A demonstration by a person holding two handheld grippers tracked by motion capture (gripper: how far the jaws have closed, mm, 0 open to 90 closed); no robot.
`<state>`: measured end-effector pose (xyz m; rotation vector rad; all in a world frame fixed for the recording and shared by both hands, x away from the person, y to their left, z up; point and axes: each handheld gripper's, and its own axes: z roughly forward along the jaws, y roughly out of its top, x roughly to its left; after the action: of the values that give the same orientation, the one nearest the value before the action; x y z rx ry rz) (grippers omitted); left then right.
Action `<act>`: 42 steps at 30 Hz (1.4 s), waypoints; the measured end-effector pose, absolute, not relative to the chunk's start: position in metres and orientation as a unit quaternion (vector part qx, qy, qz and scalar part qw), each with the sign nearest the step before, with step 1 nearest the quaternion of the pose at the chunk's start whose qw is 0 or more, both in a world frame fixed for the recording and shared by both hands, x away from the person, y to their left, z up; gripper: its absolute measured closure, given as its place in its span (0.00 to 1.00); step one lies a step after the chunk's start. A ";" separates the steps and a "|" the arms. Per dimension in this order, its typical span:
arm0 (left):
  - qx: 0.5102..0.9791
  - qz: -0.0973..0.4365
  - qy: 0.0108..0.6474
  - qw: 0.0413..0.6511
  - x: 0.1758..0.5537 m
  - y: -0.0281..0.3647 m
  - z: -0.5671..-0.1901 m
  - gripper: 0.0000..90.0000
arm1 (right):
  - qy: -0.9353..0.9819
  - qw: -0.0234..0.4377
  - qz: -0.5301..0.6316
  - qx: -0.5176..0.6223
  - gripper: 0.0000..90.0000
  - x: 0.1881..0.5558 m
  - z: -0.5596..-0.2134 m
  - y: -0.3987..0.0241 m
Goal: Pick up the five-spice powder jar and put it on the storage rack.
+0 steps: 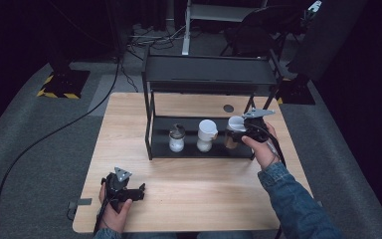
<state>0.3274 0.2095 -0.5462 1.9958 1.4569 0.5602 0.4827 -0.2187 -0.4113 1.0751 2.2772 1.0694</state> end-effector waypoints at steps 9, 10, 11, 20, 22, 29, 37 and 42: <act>0.752 0.211 0.549 0.299 0.327 0.210 -0.546 0.00 | 0.815 0.199 0.380 0.389 0.34 0.487 -0.422 -0.219; 0.752 0.211 0.549 0.299 0.327 0.210 -0.546 0.00 | 0.816 0.199 0.379 0.389 0.34 0.488 -0.423 -0.219; 0.752 0.211 0.549 0.299 0.327 0.210 -0.546 0.00 | 0.815 0.200 0.379 0.389 0.34 0.488 -0.424 -0.219; 0.752 0.211 0.549 0.299 0.327 0.210 -0.546 0.00 | 0.817 0.197 0.375 0.392 0.34 0.491 -0.431 -0.217; 0.752 0.211 0.549 0.299 0.327 0.210 -0.546 0.00 | 0.817 0.197 0.374 0.393 0.34 0.492 -0.433 -0.217; 0.752 0.211 0.549 0.299 0.327 0.210 -0.546 0.00 | 0.816 0.195 0.374 0.395 0.34 0.494 -0.441 -0.217; 0.752 0.211 0.549 0.299 0.327 0.210 -0.546 0.00 | 0.820 0.195 0.366 0.395 0.34 0.495 -0.446 -0.215; 0.752 0.211 0.549 0.299 0.327 0.210 -0.546 0.00 | 0.819 0.193 0.366 0.398 0.34 0.496 -0.448 -0.215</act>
<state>0.3274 0.2095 -0.5462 1.9961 1.4570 0.5600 0.4963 -0.2150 -0.4475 1.1171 2.2978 1.0271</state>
